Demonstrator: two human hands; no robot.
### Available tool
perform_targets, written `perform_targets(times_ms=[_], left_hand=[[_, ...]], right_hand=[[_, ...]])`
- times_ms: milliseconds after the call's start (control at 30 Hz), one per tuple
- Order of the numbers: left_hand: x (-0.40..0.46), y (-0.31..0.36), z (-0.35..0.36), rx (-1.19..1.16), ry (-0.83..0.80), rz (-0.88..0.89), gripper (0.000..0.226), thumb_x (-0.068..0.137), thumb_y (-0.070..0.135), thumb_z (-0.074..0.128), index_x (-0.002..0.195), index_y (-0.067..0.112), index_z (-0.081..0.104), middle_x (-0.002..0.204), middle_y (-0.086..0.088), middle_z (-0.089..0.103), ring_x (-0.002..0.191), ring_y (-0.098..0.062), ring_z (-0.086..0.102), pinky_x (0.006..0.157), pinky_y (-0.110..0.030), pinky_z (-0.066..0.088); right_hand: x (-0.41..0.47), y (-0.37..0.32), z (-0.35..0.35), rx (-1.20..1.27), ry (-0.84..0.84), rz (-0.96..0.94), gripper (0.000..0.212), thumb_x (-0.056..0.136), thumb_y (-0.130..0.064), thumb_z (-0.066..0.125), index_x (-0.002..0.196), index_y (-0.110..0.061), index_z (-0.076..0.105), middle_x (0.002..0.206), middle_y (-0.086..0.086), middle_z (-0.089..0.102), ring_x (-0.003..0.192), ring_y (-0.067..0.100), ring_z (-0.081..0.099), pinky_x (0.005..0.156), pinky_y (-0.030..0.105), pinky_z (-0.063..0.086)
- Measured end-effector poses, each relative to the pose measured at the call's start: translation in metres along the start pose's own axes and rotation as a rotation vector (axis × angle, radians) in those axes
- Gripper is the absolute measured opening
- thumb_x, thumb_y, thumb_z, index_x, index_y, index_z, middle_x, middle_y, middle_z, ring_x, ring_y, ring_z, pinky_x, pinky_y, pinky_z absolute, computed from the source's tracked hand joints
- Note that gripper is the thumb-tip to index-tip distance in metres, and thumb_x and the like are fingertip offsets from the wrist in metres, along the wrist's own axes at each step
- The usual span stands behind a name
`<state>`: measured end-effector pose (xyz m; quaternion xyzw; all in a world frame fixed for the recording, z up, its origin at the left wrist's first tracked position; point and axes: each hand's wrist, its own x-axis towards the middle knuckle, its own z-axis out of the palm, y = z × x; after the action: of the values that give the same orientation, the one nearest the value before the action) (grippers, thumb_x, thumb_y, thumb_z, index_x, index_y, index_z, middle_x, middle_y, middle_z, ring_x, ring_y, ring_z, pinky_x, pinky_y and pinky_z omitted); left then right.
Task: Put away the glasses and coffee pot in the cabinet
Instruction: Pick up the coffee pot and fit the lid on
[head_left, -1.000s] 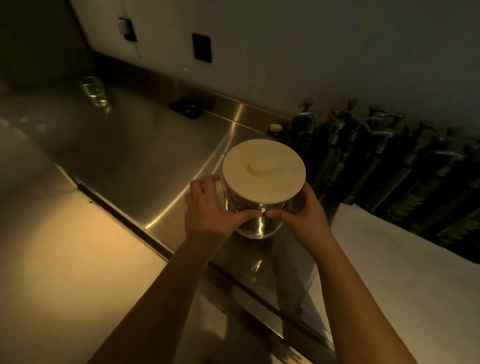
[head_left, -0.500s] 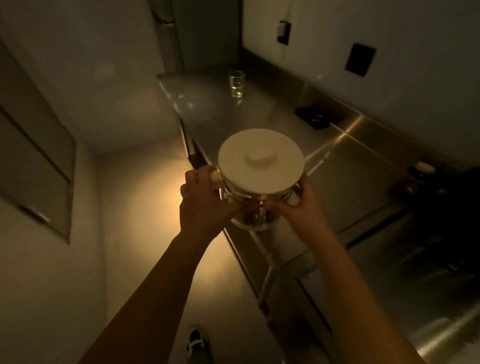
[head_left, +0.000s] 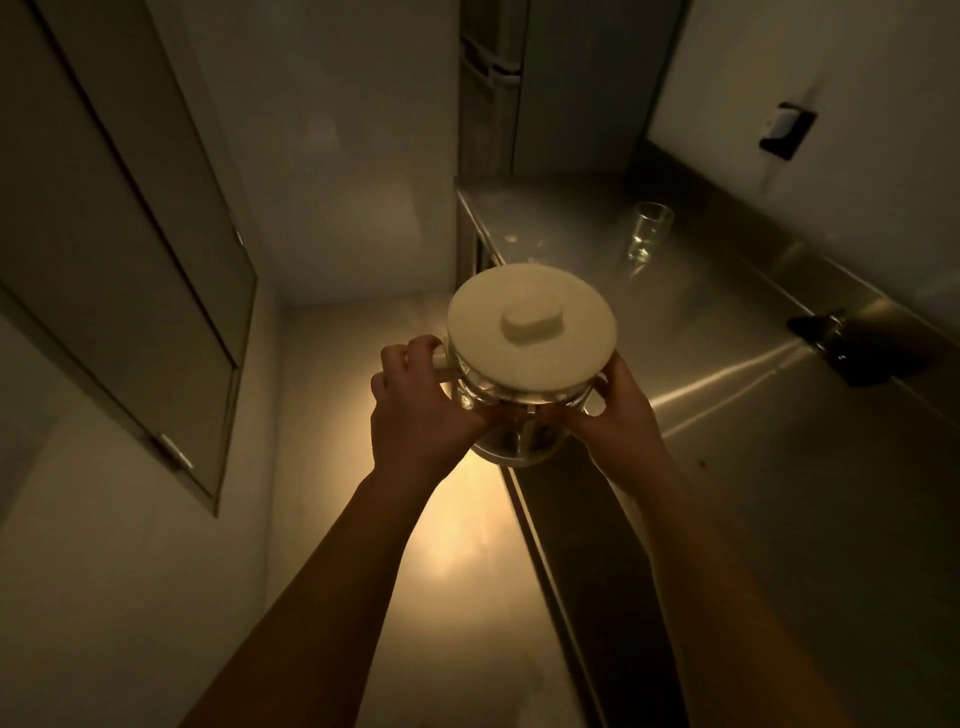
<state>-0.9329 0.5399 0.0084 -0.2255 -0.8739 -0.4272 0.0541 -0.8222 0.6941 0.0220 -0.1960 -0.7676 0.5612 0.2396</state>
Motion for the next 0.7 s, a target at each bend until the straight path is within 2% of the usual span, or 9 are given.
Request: perform_targets(times_ms=[100,200,300,400,533,633,700], left_hand=[[0.044,-0.020,-0.008,0.020,-0.004,-0.013,0.099,0.054,0.062,0.084,0.134,0.026,0.038,0.136,0.000,0.037,0.122,-0.022,0.039,0.083,-0.027,0.036],[0.082,-0.034,-0.010,0.025,-0.008,-0.016,0.100,0.052,0.066,0.082,0.134,0.027,0.039,0.136,0.001,0.037,0.120,-0.021,0.040,0.083,-0.028,0.039],[0.120,-0.046,-0.004,0.027,0.000,-0.016,0.100,0.050,0.069,0.081,0.132,0.028,0.040,0.134,0.003,0.038,0.118,-0.019,0.042,0.083,-0.030,0.045],[0.156,-0.053,0.008,0.039,0.001,-0.018,0.098,0.052,0.068,0.081,0.132,0.029,0.038,0.134,0.004,0.037,0.116,-0.018,0.041,0.081,-0.026,0.041],[0.213,-0.062,0.032,0.041,0.009,-0.017,0.097,0.055,0.067,0.081,0.133,0.030,0.036,0.135,0.004,0.037,0.117,-0.017,0.040,0.080,-0.025,0.040],[0.269,-0.067,0.056,0.057,0.000,-0.015,0.094,0.057,0.065,0.081,0.132,0.030,0.036,0.134,0.005,0.036,0.117,-0.017,0.040,0.080,-0.025,0.040],[0.311,-0.066,0.073,0.031,-0.001,-0.021,0.090,0.057,0.063,0.082,0.129,0.030,0.039,0.130,0.006,0.037,0.115,-0.016,0.040,0.079,-0.026,0.045]], right_hand=[[0.038,-0.006,0.029,-0.001,-0.017,-0.014,0.087,0.063,-0.029,0.084,0.137,-0.033,0.038,0.116,-0.030,0.053,0.101,-0.023,0.050,0.074,0.004,0.046],[0.073,-0.010,0.050,-0.008,-0.022,-0.024,0.094,0.057,-0.041,0.081,0.139,-0.033,0.037,0.118,-0.031,0.052,0.102,-0.024,0.048,0.074,0.002,0.045],[0.110,-0.009,0.064,-0.031,-0.027,-0.035,0.094,0.062,-0.035,0.081,0.143,-0.030,0.034,0.120,-0.031,0.049,0.102,-0.025,0.046,0.073,0.001,0.044],[0.147,-0.004,0.072,-0.025,-0.024,-0.016,0.096,0.064,-0.035,0.080,0.146,-0.030,0.030,0.130,-0.022,0.048,0.107,-0.017,0.046,0.074,0.003,0.045],[0.206,0.006,0.080,-0.024,-0.019,-0.007,0.098,0.065,-0.035,0.079,0.147,-0.032,0.027,0.136,-0.019,0.044,0.113,-0.009,0.043,0.079,0.006,0.044],[0.263,0.017,0.084,-0.041,-0.022,0.005,0.089,0.072,-0.024,0.079,0.146,-0.031,0.029,0.137,-0.015,0.044,0.113,-0.006,0.044,0.071,0.002,0.045],[0.308,0.025,0.085,-0.046,-0.004,0.011,0.086,0.074,-0.020,0.079,0.144,-0.031,0.031,0.136,-0.013,0.045,0.113,-0.002,0.045,0.071,0.004,0.046]])
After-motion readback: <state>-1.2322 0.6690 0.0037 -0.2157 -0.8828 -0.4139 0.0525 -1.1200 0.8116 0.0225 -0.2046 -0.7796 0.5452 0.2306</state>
